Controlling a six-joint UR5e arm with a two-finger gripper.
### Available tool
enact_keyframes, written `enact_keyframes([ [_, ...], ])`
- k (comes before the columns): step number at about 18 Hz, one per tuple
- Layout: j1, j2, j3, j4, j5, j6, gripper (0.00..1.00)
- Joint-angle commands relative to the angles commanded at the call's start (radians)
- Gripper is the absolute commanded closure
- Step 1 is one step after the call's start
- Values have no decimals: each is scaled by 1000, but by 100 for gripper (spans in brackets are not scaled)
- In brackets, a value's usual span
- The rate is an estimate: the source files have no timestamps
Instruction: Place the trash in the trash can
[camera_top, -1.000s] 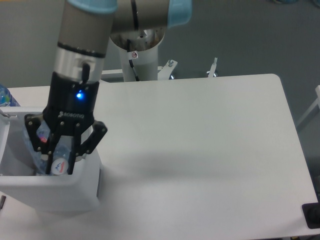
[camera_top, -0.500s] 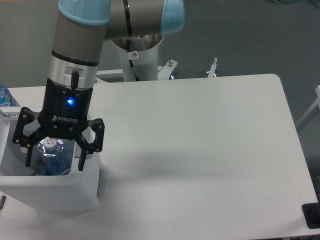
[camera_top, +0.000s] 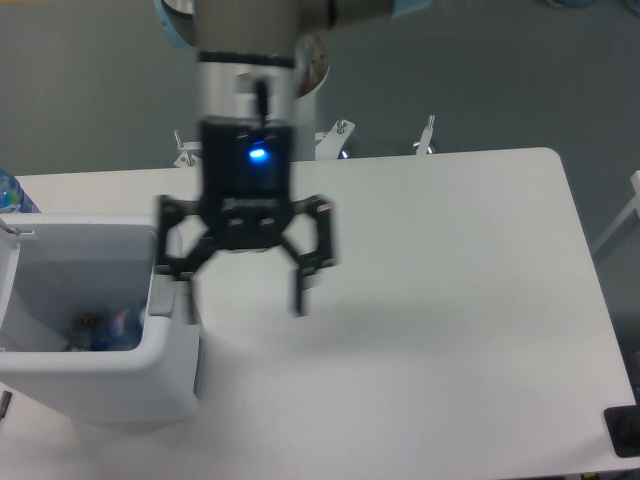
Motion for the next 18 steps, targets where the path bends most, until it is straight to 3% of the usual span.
enact_keyframes([
  [4, 43, 0, -18, -21, 117, 176, 0],
  [9, 67, 57, -112, -119, 286, 468, 0],
  [14, 169, 195, -233, -247, 284, 834, 0],
  [18, 207, 224, -264, -259, 267, 885, 0],
])
